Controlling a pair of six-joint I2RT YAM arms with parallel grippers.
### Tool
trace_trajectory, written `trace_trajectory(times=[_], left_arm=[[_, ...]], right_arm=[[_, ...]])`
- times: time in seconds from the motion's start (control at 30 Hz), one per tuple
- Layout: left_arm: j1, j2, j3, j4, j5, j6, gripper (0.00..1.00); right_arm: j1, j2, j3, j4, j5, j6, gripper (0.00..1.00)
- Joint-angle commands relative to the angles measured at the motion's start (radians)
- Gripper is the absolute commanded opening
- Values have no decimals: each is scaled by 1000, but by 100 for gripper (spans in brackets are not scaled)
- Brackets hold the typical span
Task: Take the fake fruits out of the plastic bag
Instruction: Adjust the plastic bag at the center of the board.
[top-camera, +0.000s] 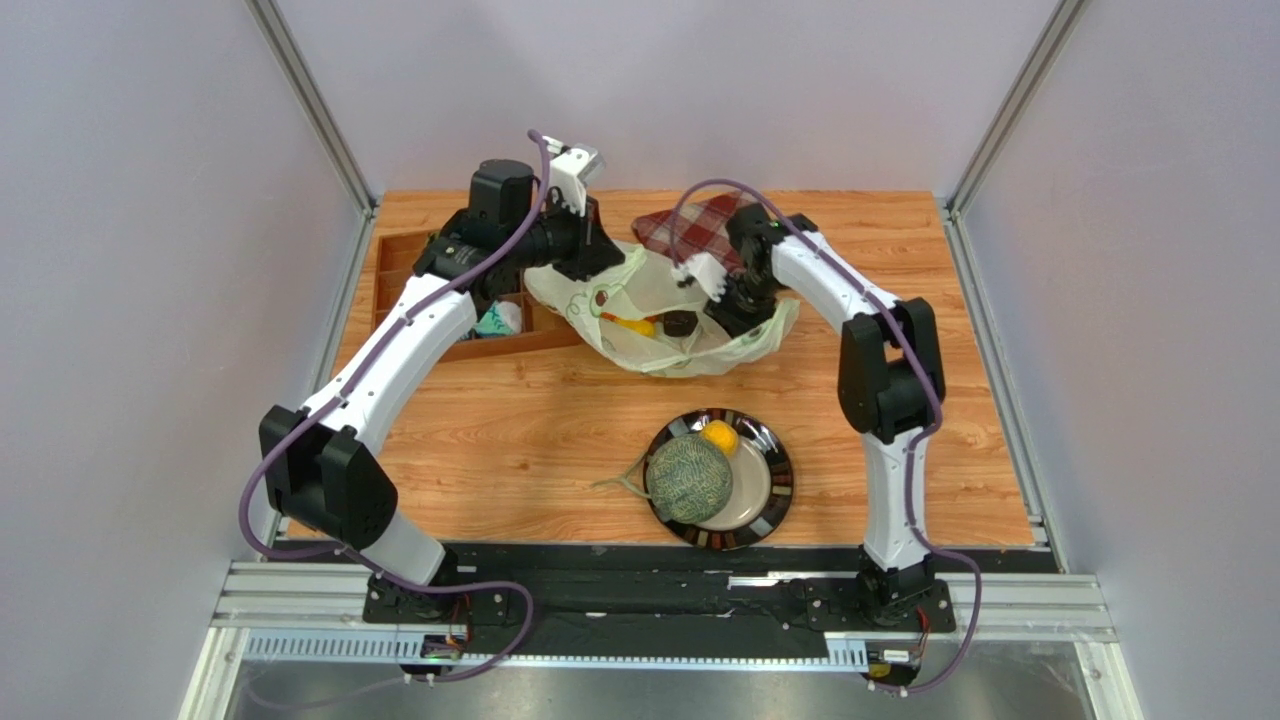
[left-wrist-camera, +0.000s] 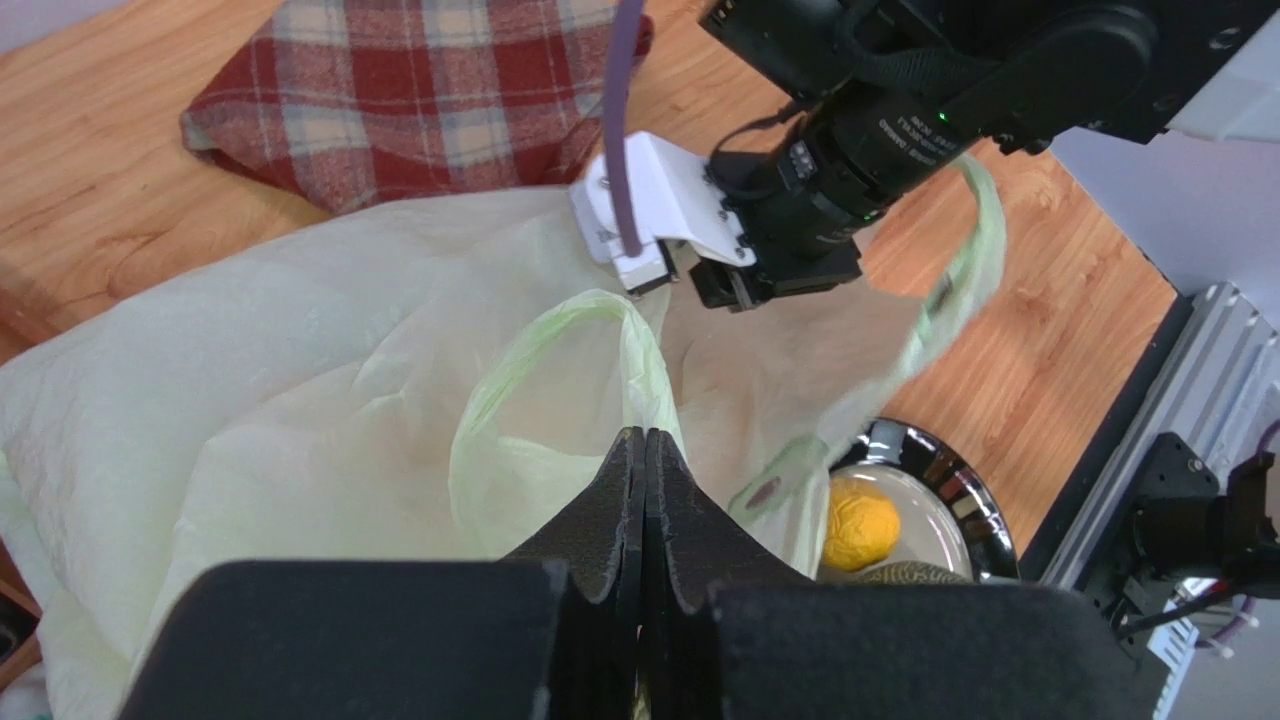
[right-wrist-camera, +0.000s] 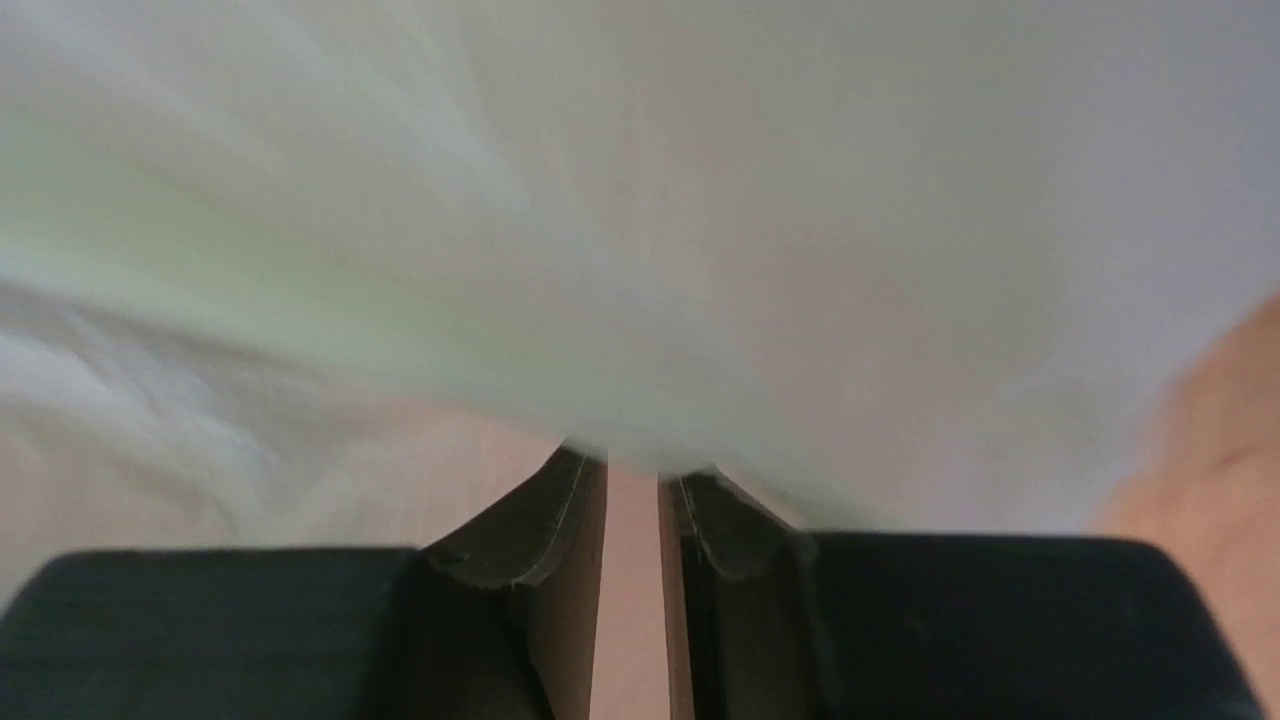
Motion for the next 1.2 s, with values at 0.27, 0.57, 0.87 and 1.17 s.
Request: trace_trajectory(times=[0.27,0.57,0.87,1.17], left_arm=[[-143,42,-2,97,134,-94,0],[-163,88,45,94,62,-80,0],[-161,50,102,19,-161,25,0],[-161,4,93,-32,-379,88,0]], right_arm=[[-284,-552,-654,47,196,-7,23],[-144,-639,-522,48,-60,-51,33],[-84,-375,-221,-79,-195,-85,26],[-46,-375,-342,128,-143,-96,36]])
